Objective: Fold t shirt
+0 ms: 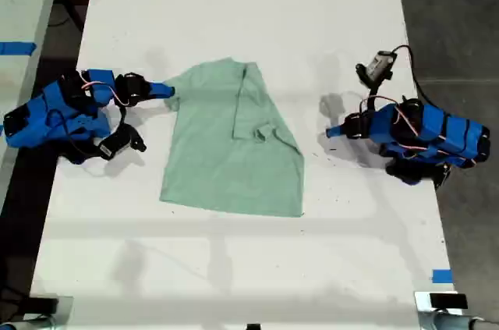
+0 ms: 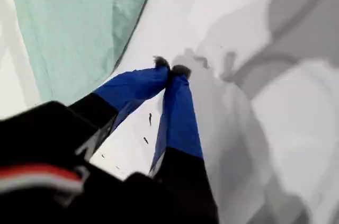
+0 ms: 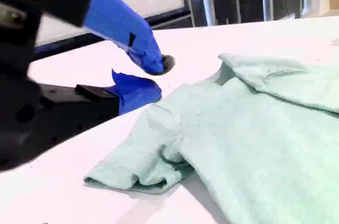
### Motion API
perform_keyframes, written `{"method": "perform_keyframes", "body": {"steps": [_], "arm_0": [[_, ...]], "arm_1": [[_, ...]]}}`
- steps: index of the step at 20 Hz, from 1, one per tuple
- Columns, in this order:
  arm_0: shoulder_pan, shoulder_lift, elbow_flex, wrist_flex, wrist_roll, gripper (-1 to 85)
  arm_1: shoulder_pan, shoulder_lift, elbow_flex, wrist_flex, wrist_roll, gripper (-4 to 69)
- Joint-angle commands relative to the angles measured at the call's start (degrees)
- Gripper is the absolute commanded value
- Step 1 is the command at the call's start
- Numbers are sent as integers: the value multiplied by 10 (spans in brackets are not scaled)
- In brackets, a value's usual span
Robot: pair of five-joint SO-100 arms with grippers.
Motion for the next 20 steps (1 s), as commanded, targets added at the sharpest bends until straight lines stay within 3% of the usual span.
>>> {"method": "perform_keyframes", "body": {"steps": [1,10,12,15,18,20], "arm_0": [[20,4,22,-19,11,1],[25,5,21,-17,12,-3],[34,5,-8,-53,24,-4],[-4,-73,-180,1,59,-4],[-35,-416,-434,75,109,-4],[-78,-671,-591,159,150,195]], "arm_1": [[13,7,35,11,23,15],[12,7,35,12,26,15],[14,7,35,12,27,15],[16,7,35,12,27,15],[18,7,35,12,25,15],[18,7,35,12,25,15]]}}
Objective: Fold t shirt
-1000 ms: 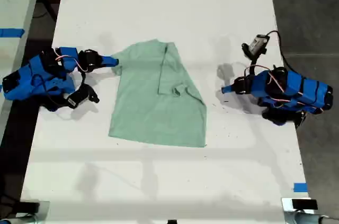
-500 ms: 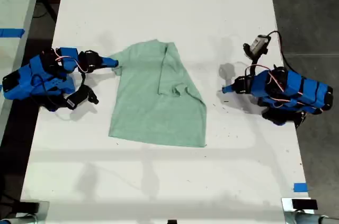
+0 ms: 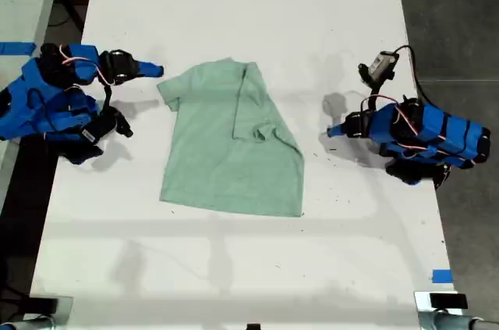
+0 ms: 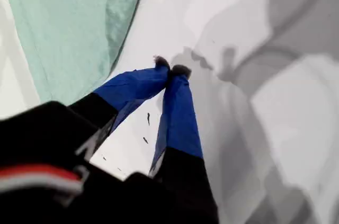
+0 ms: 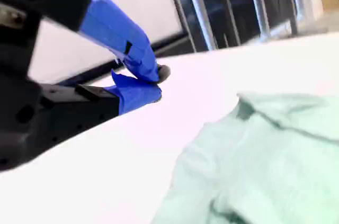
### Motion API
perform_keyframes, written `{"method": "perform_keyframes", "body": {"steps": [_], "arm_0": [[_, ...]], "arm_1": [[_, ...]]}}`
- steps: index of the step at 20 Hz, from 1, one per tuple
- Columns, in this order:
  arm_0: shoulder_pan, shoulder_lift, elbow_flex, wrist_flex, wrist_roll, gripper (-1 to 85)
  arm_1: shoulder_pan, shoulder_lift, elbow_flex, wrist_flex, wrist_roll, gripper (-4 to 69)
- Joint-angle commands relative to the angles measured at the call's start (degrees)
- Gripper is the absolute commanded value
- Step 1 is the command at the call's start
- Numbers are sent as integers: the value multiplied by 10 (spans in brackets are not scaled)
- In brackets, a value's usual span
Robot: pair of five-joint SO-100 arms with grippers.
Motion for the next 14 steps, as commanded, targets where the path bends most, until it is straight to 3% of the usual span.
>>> {"method": "perform_keyframes", "body": {"steps": [1,3,6,11,14], "arm_0": [[-61,-350,-217,64,63,239],[-118,-422,-215,33,118,262],[-185,-437,-164,-46,161,221],[-207,-504,-164,-66,201,198],[-171,-552,-161,-74,186,200]], "arm_1": [[5,7,35,3,2,15],[4,7,35,3,2,15],[4,7,35,3,1,15],[2,7,35,4,4,15],[2,7,35,4,5,15]]}}
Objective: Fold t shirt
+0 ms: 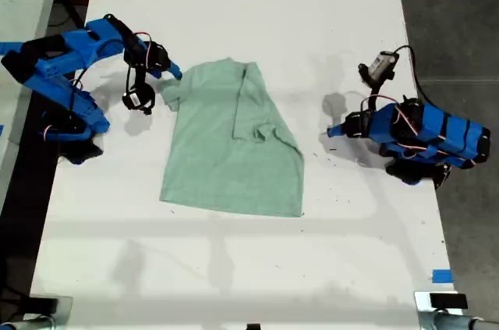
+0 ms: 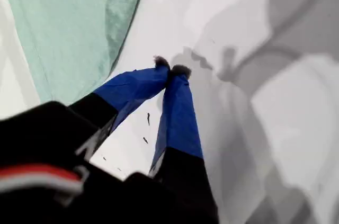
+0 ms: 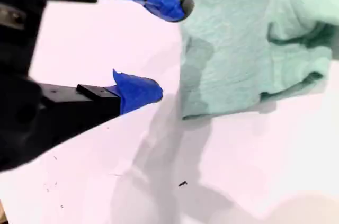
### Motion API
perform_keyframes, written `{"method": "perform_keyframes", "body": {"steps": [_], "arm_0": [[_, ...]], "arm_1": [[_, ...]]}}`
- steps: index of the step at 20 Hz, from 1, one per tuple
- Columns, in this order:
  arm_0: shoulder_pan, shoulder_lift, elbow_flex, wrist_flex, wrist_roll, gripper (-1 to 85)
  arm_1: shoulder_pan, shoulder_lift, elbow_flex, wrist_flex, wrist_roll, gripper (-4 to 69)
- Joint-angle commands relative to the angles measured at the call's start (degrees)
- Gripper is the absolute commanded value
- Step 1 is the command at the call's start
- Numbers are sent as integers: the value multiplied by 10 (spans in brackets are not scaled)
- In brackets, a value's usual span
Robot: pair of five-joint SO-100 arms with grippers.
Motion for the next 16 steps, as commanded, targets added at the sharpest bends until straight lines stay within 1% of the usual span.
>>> {"method": "perform_keyframes", "body": {"steps": [1,2,3,4,5,8,10,12,16], "arm_0": [[34,-30,-2,-1,-16,199],[45,-51,-2,-4,-30,185],[46,-81,-1,-4,-48,116],[45,-112,-4,-4,-66,12],[44,-137,-4,-11,-79,-2],[47,-163,-14,-5,-106,-3],[43,-133,-19,23,-125,-3],[56,-67,-36,67,-141,-3],[109,13,-161,194,-156,-3]], "arm_1": [[2,7,35,5,5,15],[2,7,35,5,5,15],[2,7,35,5,6,15],[2,7,35,5,6,15],[2,7,35,5,6,15],[3,7,35,5,4,15],[3,7,35,5,4,15],[4,7,35,5,3,15],[4,7,35,4,3,15]]}}
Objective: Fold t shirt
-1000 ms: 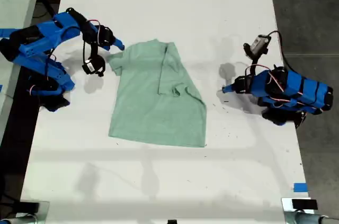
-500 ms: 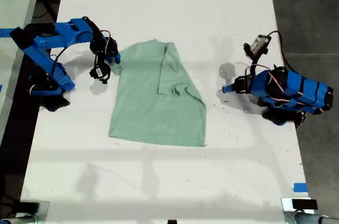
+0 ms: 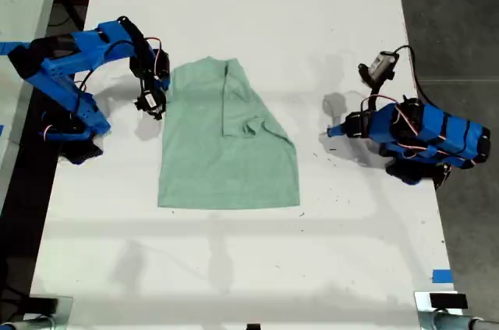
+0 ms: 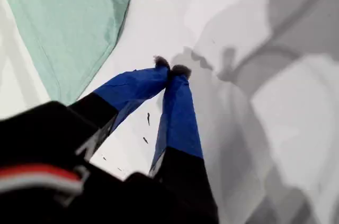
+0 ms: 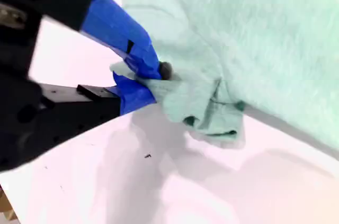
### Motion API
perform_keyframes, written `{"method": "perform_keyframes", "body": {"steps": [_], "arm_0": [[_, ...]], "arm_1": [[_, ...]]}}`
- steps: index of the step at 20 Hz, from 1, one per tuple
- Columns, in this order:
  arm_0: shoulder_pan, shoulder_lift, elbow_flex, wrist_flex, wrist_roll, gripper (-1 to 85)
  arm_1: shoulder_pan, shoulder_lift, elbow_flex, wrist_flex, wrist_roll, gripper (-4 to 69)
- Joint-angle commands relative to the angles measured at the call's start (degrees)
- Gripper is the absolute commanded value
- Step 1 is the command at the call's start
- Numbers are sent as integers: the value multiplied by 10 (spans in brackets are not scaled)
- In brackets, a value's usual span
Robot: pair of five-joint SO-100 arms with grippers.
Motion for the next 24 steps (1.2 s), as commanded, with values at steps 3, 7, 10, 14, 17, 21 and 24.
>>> {"method": "perform_keyframes", "body": {"steps": [3,7,10,14,17,21,24], "arm_0": [[98,26,-169,99,-29,-3],[194,-64,-273,106,-66,-3],[265,-194,-401,107,-86,-3],[336,-439,-566,142,-83,221],[324,-516,-611,179,-96,345],[303,-363,-598,188,-121,283],[283,-207,-577,192,-127,279]], "arm_1": [[6,7,34,4,3,15],[6,7,34,4,3,15],[6,7,34,4,3,15],[4,7,34,4,1,15],[4,7,34,4,0,15],[4,7,34,4,-1,15],[4,7,34,4,-2,15]]}}
